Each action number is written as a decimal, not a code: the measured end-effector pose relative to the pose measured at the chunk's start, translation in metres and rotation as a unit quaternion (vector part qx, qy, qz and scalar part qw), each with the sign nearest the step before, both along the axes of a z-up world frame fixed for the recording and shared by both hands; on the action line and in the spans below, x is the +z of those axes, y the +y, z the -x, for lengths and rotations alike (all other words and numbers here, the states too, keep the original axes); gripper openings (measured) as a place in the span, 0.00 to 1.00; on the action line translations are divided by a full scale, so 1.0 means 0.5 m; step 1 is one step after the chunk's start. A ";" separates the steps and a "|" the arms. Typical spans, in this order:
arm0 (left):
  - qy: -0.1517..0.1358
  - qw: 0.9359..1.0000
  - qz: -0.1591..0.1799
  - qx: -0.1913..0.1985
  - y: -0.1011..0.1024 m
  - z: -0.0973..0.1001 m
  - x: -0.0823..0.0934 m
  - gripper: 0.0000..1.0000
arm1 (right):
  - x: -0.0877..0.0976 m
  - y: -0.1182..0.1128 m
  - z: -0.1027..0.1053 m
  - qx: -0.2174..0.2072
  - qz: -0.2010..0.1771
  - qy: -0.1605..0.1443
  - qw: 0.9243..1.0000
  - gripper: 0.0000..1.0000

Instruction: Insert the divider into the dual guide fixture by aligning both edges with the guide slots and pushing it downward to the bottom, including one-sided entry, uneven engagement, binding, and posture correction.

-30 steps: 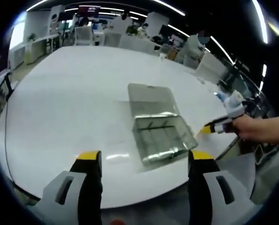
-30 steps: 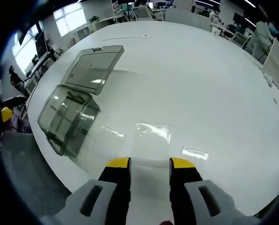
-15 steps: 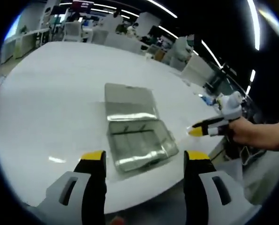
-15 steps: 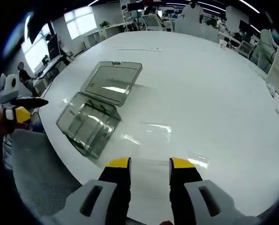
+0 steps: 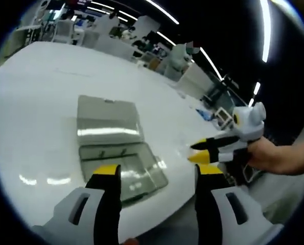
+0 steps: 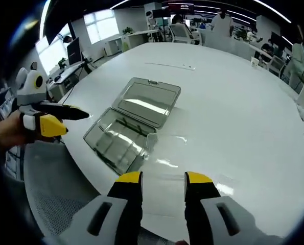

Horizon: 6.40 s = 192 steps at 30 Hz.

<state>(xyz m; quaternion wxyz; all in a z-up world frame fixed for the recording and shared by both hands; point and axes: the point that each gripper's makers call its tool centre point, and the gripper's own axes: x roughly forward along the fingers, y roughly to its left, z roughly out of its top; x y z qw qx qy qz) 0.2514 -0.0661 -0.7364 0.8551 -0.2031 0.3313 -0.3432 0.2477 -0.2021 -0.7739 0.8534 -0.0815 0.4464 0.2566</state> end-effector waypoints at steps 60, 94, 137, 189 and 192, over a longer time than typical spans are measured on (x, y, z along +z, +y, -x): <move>0.022 0.987 0.155 0.046 -0.043 0.017 0.022 0.11 | 0.082 0.157 0.062 0.067 -0.076 -0.017 0.995 0.27; 0.073 0.972 0.220 0.041 -0.062 0.026 0.031 0.00 | 0.072 0.164 0.069 0.067 -0.086 -0.009 0.994 0.29; 0.073 0.950 0.297 -0.069 -0.023 0.040 0.093 0.00 | 0.140 0.177 0.085 0.184 -0.303 0.133 0.925 0.19; 0.069 0.921 0.366 -0.109 -0.022 0.064 0.133 0.00 | 0.183 0.242 0.135 0.183 -0.434 0.261 0.843 0.00; 0.070 0.920 0.369 -0.113 -0.022 0.066 0.133 0.00 | 0.186 0.244 0.137 0.186 -0.428 0.259 0.846 0.00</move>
